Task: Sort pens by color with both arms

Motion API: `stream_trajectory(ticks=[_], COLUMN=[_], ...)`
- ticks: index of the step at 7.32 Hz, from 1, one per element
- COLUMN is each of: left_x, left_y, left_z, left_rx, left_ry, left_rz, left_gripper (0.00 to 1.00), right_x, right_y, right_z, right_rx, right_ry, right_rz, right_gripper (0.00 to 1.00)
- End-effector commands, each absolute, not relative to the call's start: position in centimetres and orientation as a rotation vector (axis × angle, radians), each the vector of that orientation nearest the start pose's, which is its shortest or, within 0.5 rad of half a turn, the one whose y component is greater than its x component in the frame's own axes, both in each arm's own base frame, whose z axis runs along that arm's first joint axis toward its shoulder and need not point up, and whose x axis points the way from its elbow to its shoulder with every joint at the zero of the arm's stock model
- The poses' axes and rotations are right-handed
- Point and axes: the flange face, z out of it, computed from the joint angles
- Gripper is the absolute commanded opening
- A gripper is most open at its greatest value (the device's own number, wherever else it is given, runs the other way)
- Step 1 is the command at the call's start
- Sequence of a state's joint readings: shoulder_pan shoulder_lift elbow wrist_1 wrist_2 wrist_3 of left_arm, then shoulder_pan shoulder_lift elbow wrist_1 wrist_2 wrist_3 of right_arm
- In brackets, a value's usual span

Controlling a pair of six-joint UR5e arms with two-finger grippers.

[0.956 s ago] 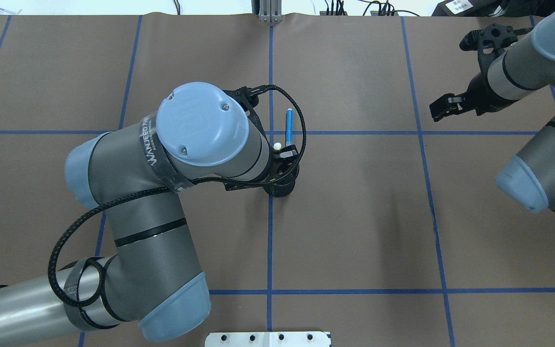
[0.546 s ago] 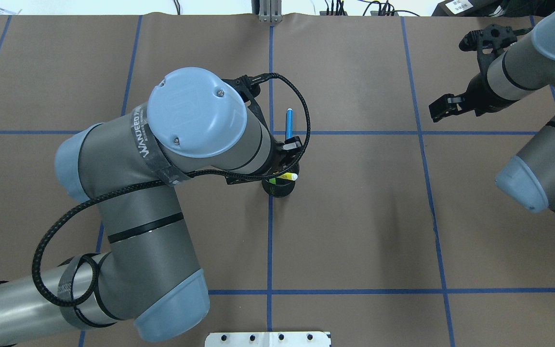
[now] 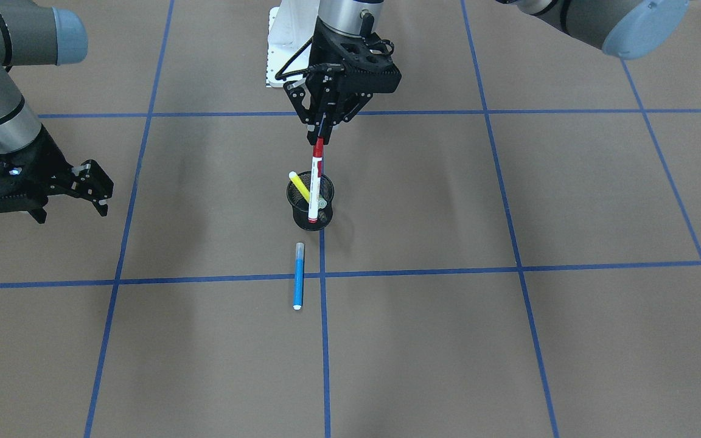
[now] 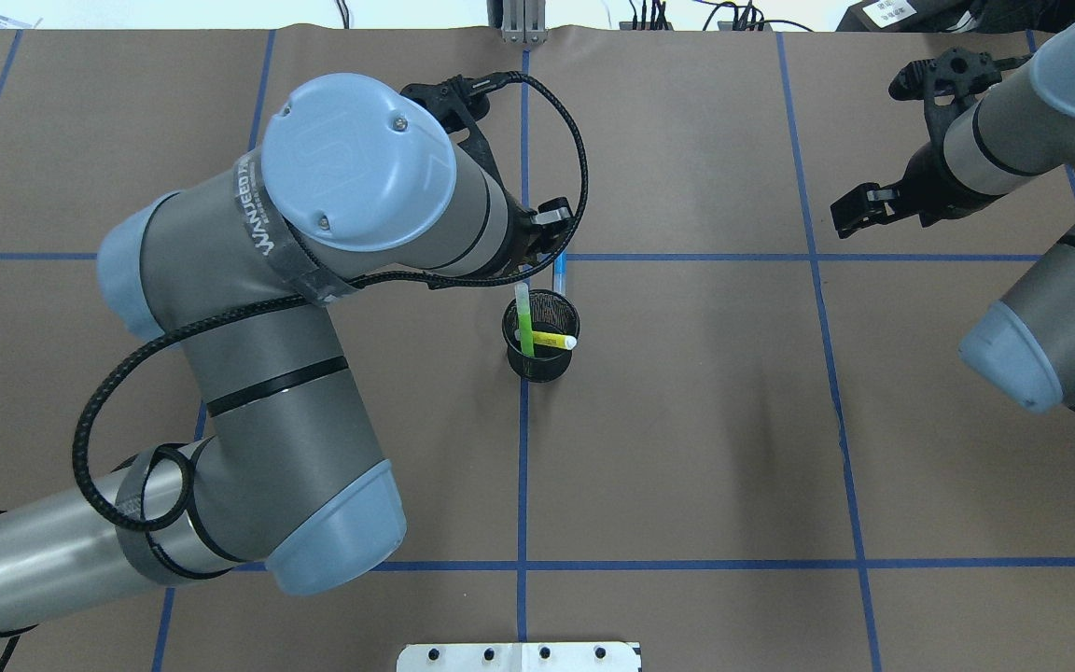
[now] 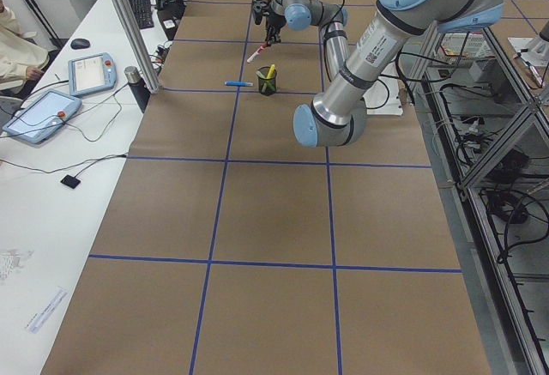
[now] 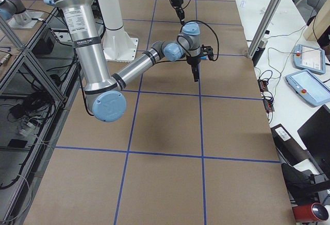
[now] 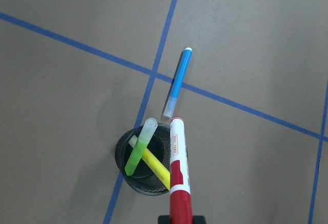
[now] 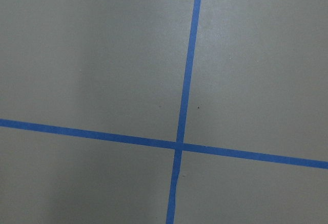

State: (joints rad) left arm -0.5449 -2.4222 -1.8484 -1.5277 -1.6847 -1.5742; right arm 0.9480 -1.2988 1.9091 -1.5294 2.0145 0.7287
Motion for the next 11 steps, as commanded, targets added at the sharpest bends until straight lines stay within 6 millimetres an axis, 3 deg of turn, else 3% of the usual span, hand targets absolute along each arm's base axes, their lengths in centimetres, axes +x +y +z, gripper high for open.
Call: stream_trajectory(ticks=[1,4,7,8,9,11], left_x=[49.4,52.4,54.9,55.4,57.0,58.9], left_y=[-45.5,-49.7,-51.4,-51.1,-49.7,-48.1], left_z=[6.3,10.1,13.6,15.3,16.3,16.3], left_rx=[0.276,0.360,0.387,0.392,0.403,0.405], left_ry=[1.092,1.066,1.044,1.038,1.030,1.025], left_rz=[-0.474,-0.536,-0.555,-0.556,-0.546,-0.535], left_gripper=[0.00,0.00,0.00,0.00,0.00,0.00], right_x=[-25.9,-25.9,-26.0,-26.0,-26.0,-26.0], right_y=[-51.5,-51.6,-51.5,-51.5,-51.5,-51.4], right_z=[35.9,35.8,36.0,35.9,35.9,35.8], right_rx=[0.227,0.226,0.223,0.221,0.214,0.212], right_ry=[-0.738,-0.739,-0.738,-0.742,-0.749,-0.753], right_rz=[-0.046,-0.045,-0.046,-0.048,-0.049,-0.051], right_gripper=[1.00,1.00,1.00,1.00,1.00,1.00])
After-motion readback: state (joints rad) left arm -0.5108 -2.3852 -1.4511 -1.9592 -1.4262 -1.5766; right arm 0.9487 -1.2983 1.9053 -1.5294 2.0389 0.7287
